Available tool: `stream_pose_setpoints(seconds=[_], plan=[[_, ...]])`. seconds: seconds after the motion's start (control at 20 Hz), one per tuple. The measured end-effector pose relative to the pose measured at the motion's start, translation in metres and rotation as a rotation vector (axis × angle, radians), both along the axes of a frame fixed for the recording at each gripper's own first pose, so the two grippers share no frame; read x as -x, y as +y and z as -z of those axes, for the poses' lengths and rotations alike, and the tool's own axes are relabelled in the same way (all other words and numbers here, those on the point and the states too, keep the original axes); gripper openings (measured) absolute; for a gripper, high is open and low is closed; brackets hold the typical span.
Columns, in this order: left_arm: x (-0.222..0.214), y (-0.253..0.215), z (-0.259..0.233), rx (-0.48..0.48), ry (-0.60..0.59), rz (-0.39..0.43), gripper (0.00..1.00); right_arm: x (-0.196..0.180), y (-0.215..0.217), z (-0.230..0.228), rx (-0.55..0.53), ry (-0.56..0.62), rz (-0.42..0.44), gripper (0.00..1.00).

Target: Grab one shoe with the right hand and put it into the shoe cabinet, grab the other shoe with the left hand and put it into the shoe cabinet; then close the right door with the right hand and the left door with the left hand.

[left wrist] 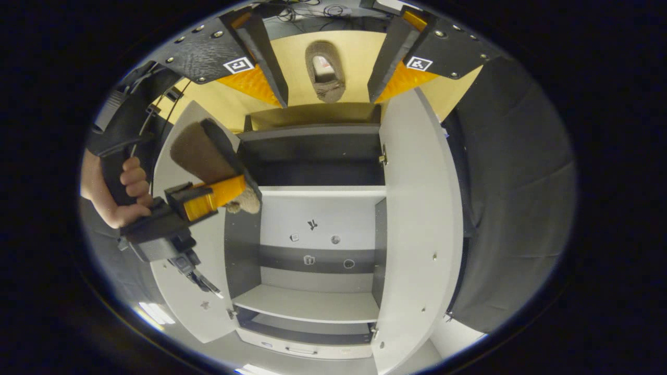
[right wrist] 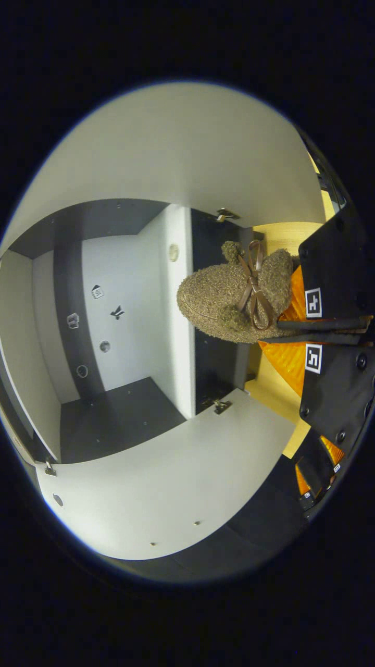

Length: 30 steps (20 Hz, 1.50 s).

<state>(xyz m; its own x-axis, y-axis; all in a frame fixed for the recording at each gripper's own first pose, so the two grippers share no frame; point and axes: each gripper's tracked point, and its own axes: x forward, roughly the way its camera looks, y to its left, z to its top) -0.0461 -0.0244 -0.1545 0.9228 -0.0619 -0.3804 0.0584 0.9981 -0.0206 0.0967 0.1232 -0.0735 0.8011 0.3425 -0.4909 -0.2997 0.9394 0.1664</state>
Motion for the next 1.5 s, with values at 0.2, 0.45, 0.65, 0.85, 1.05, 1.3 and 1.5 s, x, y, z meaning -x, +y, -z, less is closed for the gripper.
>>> stream_pose_setpoints(seconds=[0.2, 0.45, 0.65, 0.85, 1.05, 1.3, 1.5], plan=[[-0.012, 0.013, -0.017, -0.04, -0.037, -0.017, 0.89, -0.054, 0.007, -0.043, -0.015, -0.105, 0.022, 0.04], [-0.038, 0.018, -0.032, -0.02, -0.07, -0.041, 0.89, -0.12, 0.006, -0.083, -0.024, -0.205, 0.06, 0.05], [-0.055, 0.016, -0.038, -0.023, -0.082, -0.052, 0.89, -0.176, -0.009, -0.105, 0.0, -0.266, 0.12, 0.04], [-0.068, 0.02, -0.04, -0.035, -0.082, -0.088, 0.86, -0.228, -0.022, -0.114, 0.025, -0.33, 0.174, 0.04], [-0.074, 0.025, -0.038, -0.025, -0.07, -0.148, 0.89, -0.265, -0.031, -0.098, 0.079, -0.343, 0.212, 0.04], [-0.072, 0.031, -0.036, -0.048, -0.054, -0.185, 0.89, -0.279, -0.024, -0.07, 0.086, -0.342, 0.208, 0.04], [-0.073, 0.028, -0.036, -0.066, -0.051, -0.185, 0.89, -0.282, -0.023, -0.068, 0.134, -0.386, 0.197, 0.12]])
